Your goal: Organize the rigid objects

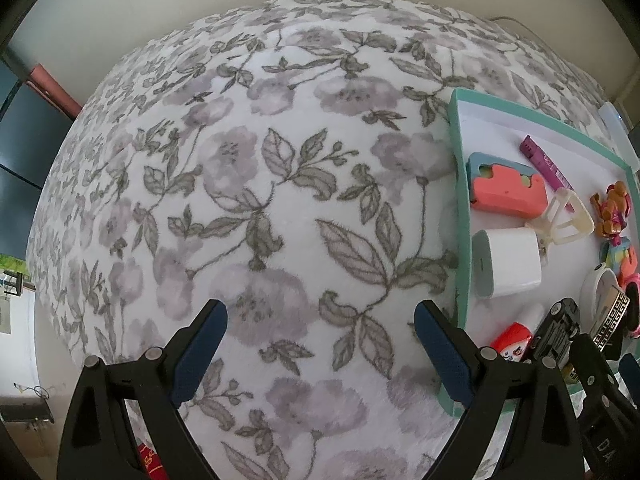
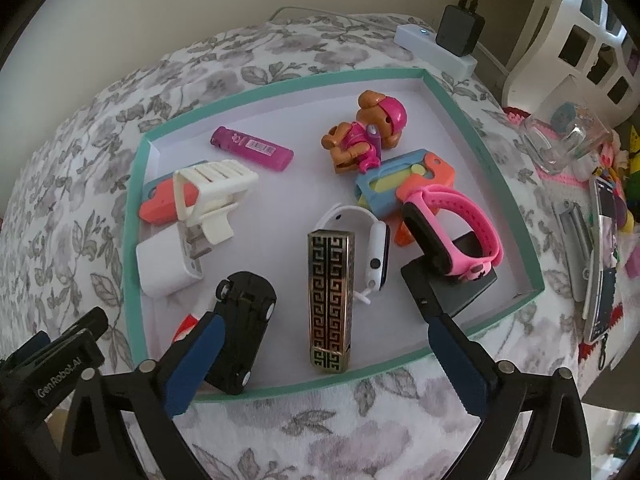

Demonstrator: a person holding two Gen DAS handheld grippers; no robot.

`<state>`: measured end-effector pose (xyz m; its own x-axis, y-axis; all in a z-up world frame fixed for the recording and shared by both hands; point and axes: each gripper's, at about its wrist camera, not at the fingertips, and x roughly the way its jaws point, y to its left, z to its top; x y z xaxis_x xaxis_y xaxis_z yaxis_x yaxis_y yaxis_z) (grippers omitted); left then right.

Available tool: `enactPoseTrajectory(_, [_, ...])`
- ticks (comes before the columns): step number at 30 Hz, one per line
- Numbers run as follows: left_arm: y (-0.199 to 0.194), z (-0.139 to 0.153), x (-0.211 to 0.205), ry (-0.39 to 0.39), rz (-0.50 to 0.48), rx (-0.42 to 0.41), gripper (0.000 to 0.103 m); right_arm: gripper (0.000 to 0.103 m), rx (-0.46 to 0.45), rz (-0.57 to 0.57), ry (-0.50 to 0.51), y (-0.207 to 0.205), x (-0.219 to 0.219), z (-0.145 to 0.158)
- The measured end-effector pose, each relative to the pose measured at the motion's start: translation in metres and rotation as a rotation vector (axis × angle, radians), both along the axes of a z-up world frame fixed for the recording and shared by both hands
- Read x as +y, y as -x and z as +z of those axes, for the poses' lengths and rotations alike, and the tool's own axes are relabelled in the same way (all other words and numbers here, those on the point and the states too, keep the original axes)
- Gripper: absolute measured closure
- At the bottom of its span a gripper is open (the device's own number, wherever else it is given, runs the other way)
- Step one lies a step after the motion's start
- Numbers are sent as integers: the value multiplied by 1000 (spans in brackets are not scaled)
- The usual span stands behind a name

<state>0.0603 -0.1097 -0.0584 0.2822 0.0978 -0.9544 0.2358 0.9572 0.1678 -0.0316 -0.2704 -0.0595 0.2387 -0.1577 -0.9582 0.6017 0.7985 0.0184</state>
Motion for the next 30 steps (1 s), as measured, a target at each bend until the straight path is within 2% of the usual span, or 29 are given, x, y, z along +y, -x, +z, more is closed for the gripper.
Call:
enactPoseTrajectory(8, [6,2,9,-1,4,-1,8,0,-3,3,4,7,6,1])
enactPoseTrajectory(16, [16,13,12,-4,-32,-25,8,0,-27,4,6,14,14,8])
enactPoseTrajectory(25, [29,28,14,9,-70,-61,8,0,-46,8,27,21,21,17])
enactPoseTrajectory(30, [30,35,20,36,-56,-67,8,0,-55,15,40,22,25,22])
